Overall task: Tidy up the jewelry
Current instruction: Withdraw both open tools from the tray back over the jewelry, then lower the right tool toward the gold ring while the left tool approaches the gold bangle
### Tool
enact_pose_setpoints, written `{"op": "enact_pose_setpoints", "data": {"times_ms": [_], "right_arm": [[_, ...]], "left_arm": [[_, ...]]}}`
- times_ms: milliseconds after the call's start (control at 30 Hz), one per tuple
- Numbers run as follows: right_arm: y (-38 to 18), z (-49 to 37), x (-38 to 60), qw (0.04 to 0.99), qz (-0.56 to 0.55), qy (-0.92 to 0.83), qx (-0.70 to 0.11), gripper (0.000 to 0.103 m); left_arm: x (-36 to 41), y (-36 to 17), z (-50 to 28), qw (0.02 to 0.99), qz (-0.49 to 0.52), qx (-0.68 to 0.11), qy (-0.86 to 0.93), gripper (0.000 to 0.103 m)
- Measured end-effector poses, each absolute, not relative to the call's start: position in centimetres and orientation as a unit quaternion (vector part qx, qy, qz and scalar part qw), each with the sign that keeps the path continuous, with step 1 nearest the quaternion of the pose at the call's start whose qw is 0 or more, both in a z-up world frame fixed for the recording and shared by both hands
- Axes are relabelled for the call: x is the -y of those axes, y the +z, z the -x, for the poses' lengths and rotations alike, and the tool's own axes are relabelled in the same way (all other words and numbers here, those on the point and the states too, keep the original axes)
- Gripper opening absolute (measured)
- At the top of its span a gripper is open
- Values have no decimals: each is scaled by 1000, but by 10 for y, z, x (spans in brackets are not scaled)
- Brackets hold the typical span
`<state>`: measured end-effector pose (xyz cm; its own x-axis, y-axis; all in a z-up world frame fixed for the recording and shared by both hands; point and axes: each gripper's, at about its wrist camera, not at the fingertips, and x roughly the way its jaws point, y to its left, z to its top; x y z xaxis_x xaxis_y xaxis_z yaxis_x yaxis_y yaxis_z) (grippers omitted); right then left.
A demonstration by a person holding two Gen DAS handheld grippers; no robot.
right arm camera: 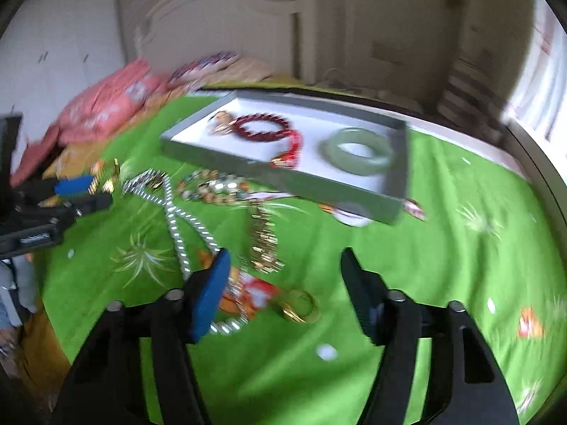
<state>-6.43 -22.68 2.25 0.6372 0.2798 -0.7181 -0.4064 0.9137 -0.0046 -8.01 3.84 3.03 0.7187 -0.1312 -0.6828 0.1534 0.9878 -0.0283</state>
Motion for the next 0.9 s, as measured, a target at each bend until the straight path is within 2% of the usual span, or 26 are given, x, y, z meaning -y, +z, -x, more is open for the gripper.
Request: {"op": "enact_pose_setpoints", "data": {"times_ms": [200, 367, 900], "right_arm": [[8, 42, 210, 884, 84, 197, -416, 35], [4, 40, 205, 882, 91, 196, -420, 27], [3, 46, 202, 885, 116, 188, -410, 27]], "left_arm": [[-48, 43, 101, 935, -1, -347, -79, 59], [-53, 43, 109, 935, 5, -345, -82, 59], [-43, 25, 108, 927, -8, -366, -82, 59]]}}
